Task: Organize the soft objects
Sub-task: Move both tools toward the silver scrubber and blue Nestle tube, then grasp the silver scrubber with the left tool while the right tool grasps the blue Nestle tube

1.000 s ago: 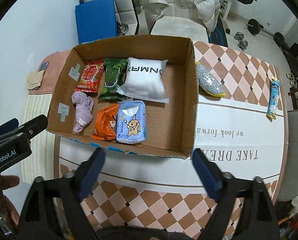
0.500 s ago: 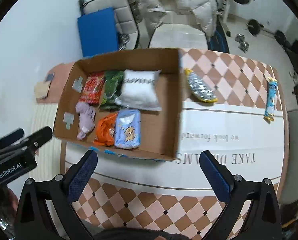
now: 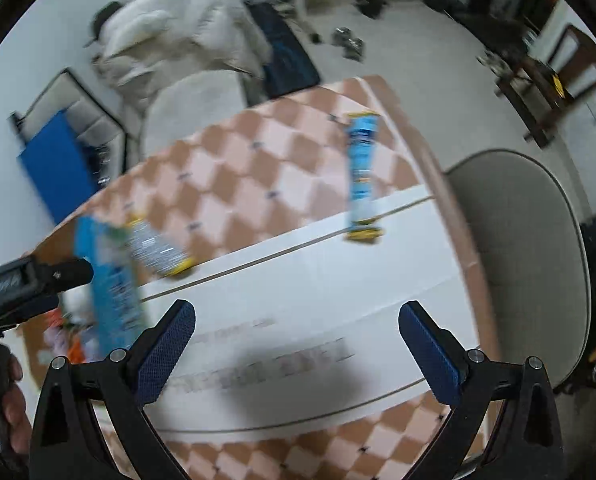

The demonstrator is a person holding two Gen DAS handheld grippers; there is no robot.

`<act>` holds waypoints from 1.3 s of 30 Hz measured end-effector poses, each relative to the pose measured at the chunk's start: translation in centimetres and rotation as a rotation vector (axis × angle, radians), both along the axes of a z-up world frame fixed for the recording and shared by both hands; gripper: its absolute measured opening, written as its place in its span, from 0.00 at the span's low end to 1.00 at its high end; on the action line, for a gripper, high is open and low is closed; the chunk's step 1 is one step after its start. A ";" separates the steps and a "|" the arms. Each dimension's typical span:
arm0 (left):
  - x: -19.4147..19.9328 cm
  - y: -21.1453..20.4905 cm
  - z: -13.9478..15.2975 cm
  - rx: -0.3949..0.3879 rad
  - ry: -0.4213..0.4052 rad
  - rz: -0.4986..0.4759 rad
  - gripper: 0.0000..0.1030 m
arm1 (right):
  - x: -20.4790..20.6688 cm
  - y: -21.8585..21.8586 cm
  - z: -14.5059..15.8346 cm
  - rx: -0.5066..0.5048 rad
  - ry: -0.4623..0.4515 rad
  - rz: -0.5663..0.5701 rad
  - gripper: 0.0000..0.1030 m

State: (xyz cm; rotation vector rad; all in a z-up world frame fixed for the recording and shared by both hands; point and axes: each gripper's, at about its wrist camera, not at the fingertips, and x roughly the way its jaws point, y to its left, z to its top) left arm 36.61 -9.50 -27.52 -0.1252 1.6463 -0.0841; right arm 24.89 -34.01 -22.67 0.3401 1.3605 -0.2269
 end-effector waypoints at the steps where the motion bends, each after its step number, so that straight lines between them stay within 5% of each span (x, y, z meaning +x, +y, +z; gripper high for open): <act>1: 0.8 -0.8 -1.4 0.016 0.027 0.008 0.90 | 0.6 -1.6 -1.1 0.000 0.015 -0.016 1.00; 10: 4.7 -4.9 -10.6 0.113 0.193 0.094 0.90 | 5.9 -8.3 -7.7 0.020 0.110 -0.041 1.00; 20: 7.4 -4.4 -13.3 0.214 0.227 0.157 0.90 | 11.7 -9.2 -12.6 0.013 0.177 0.018 1.00; 22: 7.5 -4.3 -14.0 0.212 0.240 0.151 0.74 | 12.9 -9.4 -13.7 0.025 0.190 0.014 0.99; 24: 7.5 -4.2 -13.9 0.189 0.220 0.151 0.64 | 13.8 -9.6 -14.8 0.028 0.206 0.005 0.90; 27: 7.3 -5.1 -13.4 0.161 0.199 0.099 0.30 | 14.8 -9.9 -16.4 0.039 0.242 0.002 0.72; 28: 7.2 -5.5 -13.4 0.157 0.191 0.079 0.26 | 15.0 -9.9 -17.0 0.042 0.252 0.006 0.67; 30: 6.8 -6.2 -13.3 0.156 0.167 0.040 0.24 | 15.0 -9.6 -17.7 0.033 0.277 0.014 0.37; 32: 6.2 -6.6 -13.3 0.147 0.151 0.021 0.22 | 14.9 -9.1 -17.6 -0.004 0.265 0.028 0.22; 39: 0.3 -7.3 -12.0 0.119 0.089 -0.063 0.13 | 12.3 -7.5 -16.3 0.054 0.257 0.031 0.16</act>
